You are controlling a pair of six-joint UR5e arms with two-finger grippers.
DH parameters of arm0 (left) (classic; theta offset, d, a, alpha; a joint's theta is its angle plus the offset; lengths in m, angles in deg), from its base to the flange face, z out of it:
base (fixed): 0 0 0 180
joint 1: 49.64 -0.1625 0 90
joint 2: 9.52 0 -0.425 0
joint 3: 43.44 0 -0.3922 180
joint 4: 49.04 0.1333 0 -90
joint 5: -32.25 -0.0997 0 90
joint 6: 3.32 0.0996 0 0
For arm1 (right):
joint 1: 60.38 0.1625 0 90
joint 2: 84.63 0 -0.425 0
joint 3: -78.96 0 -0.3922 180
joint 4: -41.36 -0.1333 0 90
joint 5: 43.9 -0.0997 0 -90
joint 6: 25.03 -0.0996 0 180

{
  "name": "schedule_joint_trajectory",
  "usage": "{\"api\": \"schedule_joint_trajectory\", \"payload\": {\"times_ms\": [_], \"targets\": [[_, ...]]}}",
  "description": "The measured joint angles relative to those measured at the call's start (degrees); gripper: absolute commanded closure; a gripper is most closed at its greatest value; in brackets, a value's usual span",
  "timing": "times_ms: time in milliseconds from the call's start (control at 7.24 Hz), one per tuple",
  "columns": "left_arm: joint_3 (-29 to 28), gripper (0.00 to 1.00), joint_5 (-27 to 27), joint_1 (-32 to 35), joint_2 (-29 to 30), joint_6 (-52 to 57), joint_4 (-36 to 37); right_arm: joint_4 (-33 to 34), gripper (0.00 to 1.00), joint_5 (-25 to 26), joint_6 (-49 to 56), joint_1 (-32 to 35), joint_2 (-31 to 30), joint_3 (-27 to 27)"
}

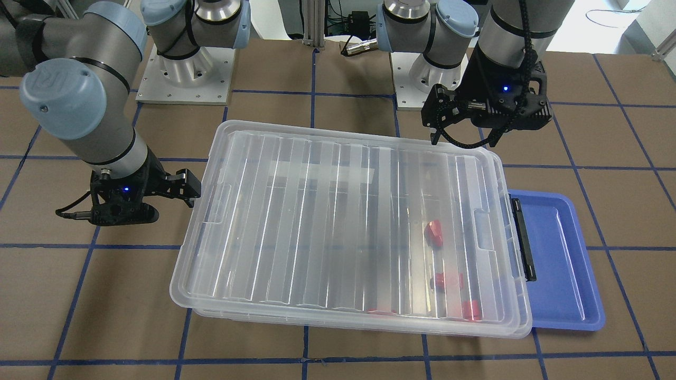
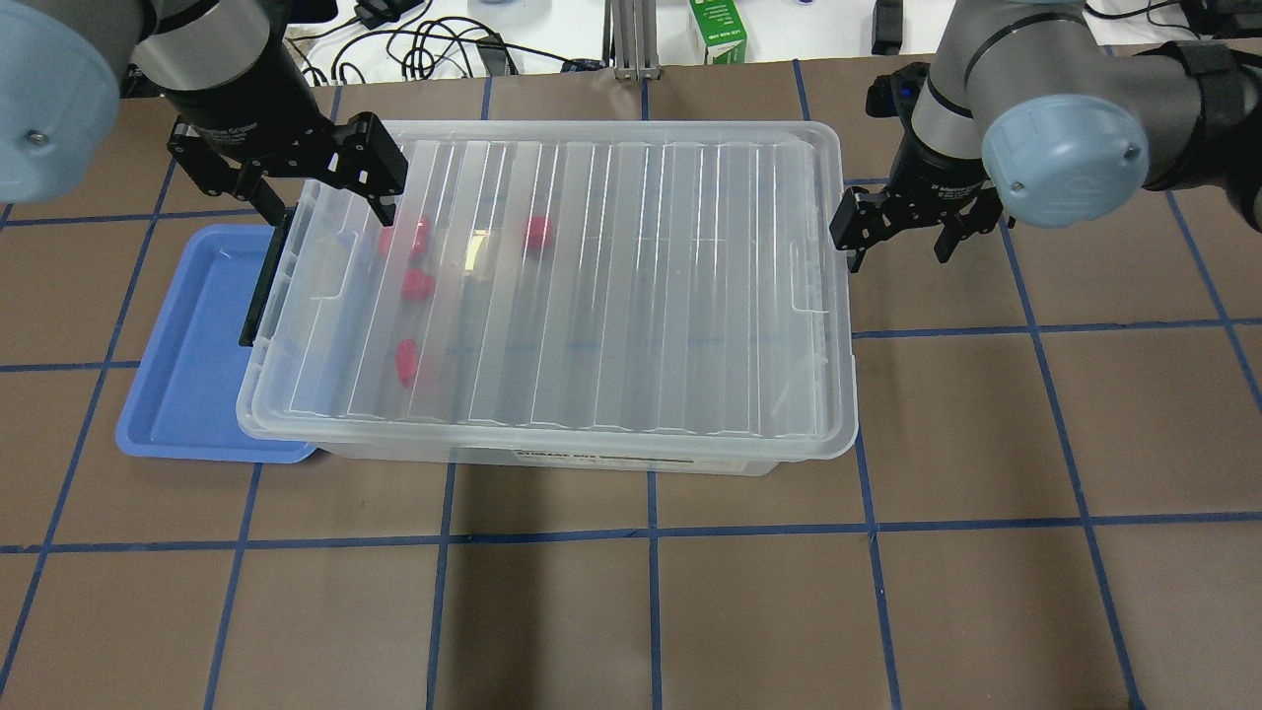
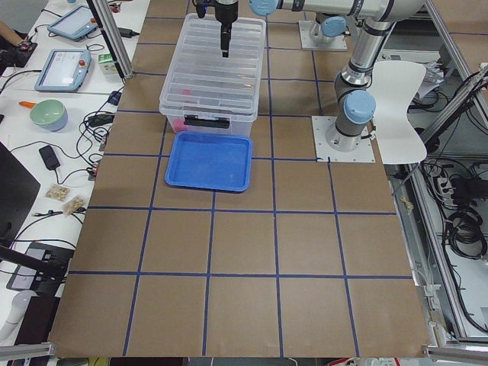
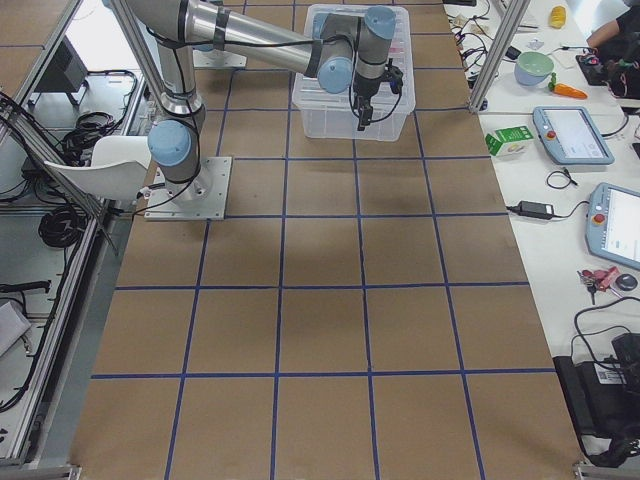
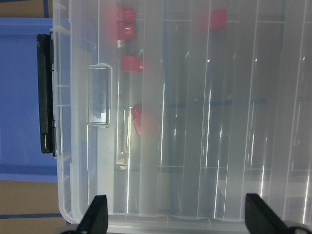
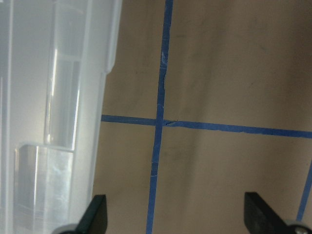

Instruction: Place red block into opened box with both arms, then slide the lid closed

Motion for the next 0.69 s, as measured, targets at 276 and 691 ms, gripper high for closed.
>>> {"api": "schedule_joint_trajectory", "payload": {"times_ms": [276, 691], "targets": [[0.0, 0.0, -0.01, 0.0, 0.0, 0.0, 0.0, -1.47, 0.0, 0.06, 0.0, 0.0, -2.63, -2.11], [-0.07, 0.0, -0.08, 0.0, -0.07, 0.0, 0.0, -6.74, 0.0, -1.41, -0.56, -0.15, -8.44, -2.84]]}}
